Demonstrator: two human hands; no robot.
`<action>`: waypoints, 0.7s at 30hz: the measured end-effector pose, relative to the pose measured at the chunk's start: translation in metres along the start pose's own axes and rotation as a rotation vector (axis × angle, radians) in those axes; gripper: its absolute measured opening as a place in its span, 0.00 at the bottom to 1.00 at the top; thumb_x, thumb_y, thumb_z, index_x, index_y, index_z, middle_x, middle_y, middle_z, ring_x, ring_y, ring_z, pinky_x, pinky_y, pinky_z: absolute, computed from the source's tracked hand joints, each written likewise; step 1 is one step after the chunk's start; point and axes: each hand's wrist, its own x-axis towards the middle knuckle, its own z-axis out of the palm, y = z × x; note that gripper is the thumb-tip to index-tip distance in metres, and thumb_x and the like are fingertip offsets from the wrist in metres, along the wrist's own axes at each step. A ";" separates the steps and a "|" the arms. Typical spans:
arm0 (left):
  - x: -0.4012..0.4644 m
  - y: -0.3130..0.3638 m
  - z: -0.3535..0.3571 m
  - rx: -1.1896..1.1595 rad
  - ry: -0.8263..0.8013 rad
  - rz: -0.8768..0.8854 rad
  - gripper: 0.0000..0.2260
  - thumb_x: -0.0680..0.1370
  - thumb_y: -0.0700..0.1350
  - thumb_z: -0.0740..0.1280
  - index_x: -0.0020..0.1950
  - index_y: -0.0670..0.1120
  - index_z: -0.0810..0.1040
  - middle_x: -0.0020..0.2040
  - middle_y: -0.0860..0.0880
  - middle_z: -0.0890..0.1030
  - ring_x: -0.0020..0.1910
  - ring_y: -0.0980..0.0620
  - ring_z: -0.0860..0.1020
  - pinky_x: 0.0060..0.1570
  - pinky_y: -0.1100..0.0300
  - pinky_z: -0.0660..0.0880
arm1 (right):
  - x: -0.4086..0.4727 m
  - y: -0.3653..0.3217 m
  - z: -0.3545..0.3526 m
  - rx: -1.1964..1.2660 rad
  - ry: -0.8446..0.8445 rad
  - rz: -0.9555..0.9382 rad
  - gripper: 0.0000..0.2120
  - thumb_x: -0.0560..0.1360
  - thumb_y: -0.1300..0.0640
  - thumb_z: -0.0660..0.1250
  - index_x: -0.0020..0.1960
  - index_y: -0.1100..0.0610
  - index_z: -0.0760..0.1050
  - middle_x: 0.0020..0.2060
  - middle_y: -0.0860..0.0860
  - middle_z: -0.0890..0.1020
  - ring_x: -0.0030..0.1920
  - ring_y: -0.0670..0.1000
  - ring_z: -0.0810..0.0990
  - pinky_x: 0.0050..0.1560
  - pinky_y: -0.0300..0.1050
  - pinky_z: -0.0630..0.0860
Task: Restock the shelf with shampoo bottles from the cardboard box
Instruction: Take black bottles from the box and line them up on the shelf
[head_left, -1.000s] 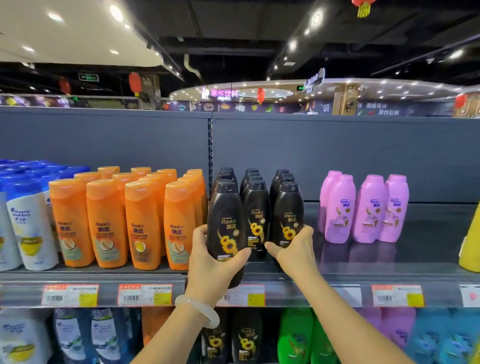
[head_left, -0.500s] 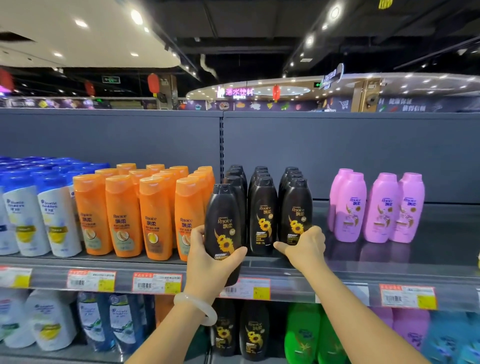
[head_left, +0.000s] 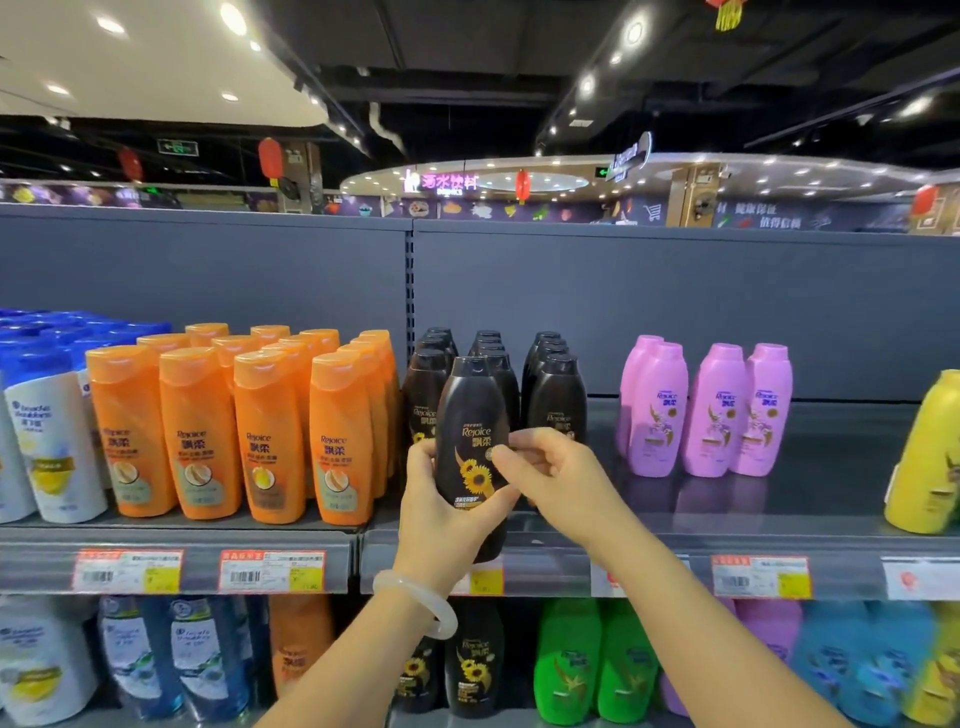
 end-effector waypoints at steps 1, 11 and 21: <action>0.000 -0.001 0.005 -0.009 -0.022 0.001 0.23 0.66 0.38 0.77 0.52 0.52 0.69 0.47 0.50 0.79 0.42 0.63 0.80 0.40 0.72 0.76 | -0.001 0.002 0.001 0.032 -0.061 0.027 0.11 0.74 0.51 0.67 0.55 0.50 0.74 0.48 0.46 0.80 0.50 0.45 0.79 0.48 0.36 0.76; 0.023 0.007 0.029 0.183 -0.352 0.016 0.23 0.73 0.45 0.71 0.61 0.50 0.60 0.52 0.54 0.77 0.51 0.64 0.77 0.45 0.73 0.75 | 0.003 0.012 -0.027 -0.004 0.055 -0.020 0.08 0.73 0.56 0.68 0.44 0.43 0.73 0.42 0.40 0.80 0.44 0.39 0.78 0.40 0.28 0.74; 0.022 -0.009 0.053 0.392 -0.201 0.019 0.19 0.72 0.45 0.71 0.61 0.47 0.71 0.59 0.47 0.69 0.47 0.61 0.67 0.45 0.77 0.66 | 0.009 0.038 -0.039 -0.091 0.245 0.021 0.16 0.68 0.54 0.74 0.53 0.55 0.76 0.44 0.46 0.80 0.47 0.45 0.79 0.44 0.33 0.74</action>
